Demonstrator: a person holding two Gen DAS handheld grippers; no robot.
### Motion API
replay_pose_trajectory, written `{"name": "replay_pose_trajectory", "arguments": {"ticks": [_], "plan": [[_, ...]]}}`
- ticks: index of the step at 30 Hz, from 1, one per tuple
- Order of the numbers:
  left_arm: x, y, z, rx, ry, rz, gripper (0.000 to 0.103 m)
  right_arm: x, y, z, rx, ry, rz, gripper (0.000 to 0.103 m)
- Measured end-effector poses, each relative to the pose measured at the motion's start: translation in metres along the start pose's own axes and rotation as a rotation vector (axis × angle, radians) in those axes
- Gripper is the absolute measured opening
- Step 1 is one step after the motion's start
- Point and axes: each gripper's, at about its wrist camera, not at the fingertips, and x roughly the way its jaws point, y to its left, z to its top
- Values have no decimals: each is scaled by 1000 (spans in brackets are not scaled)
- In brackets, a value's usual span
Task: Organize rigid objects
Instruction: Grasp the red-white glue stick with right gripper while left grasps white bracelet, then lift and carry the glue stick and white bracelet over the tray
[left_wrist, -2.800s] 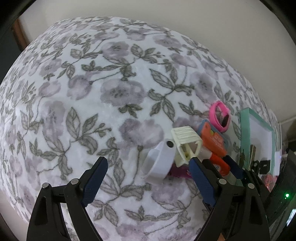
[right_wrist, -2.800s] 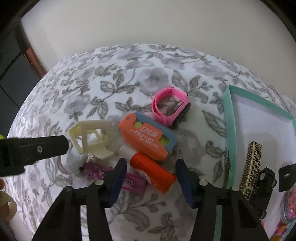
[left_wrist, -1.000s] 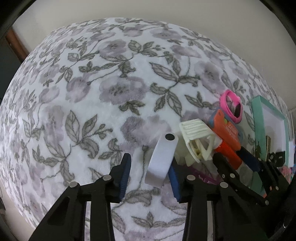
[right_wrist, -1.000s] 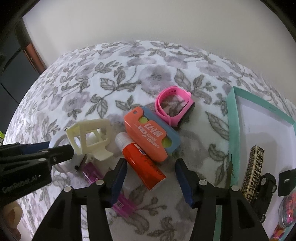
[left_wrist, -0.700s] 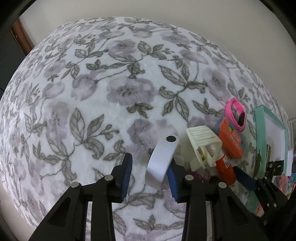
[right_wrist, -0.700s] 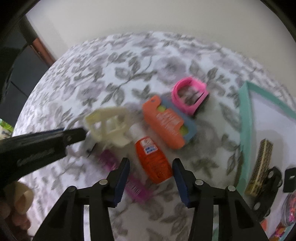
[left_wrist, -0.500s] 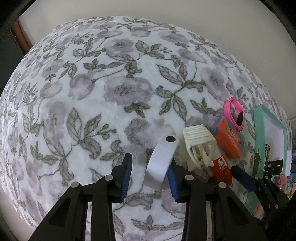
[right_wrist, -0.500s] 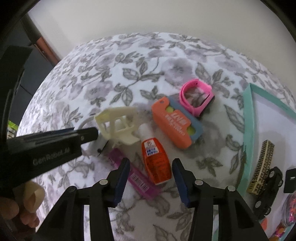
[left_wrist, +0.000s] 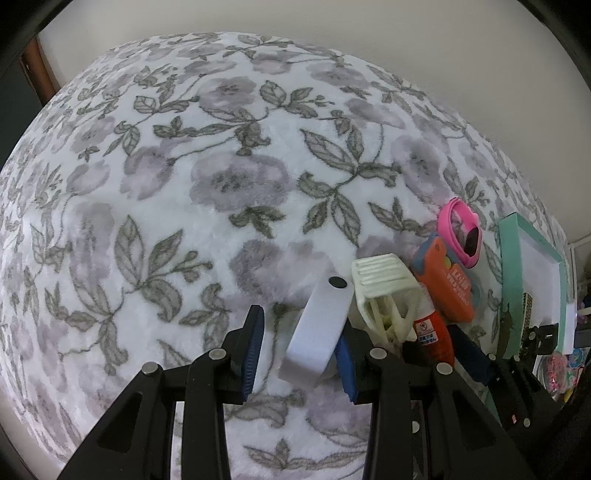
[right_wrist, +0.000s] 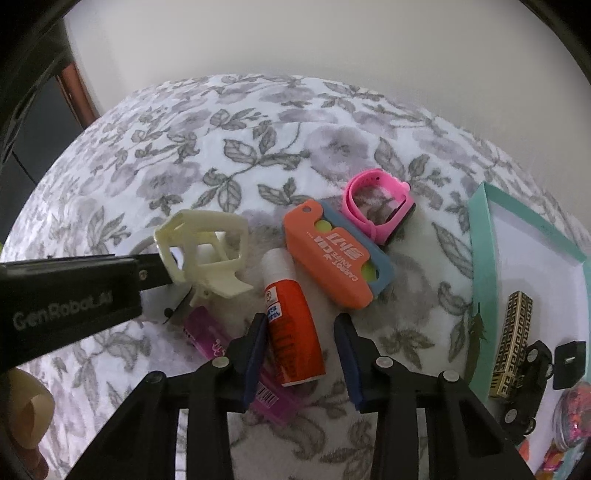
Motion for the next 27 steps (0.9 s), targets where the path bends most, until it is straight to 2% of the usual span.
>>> {"name": "replay_pose_trajectory", "arguments": {"ticks": [4, 10, 18, 27], "plan": [[2, -6, -1, 4, -2, -8, 37, -1, -7, 1, 33, -2, 29, 33], [-1, -5, 1, -26, -9, -48, 19, -5, -19, 3, 94, 9, 103, 32], [-13, 7, 4, -81, -44, -59, 19, -18, -21, 8, 103, -16, 134, 30], [-68, 18, 18, -114, -198, -77, 19, -44, -34, 12, 129, -73, 150, 30]]}}
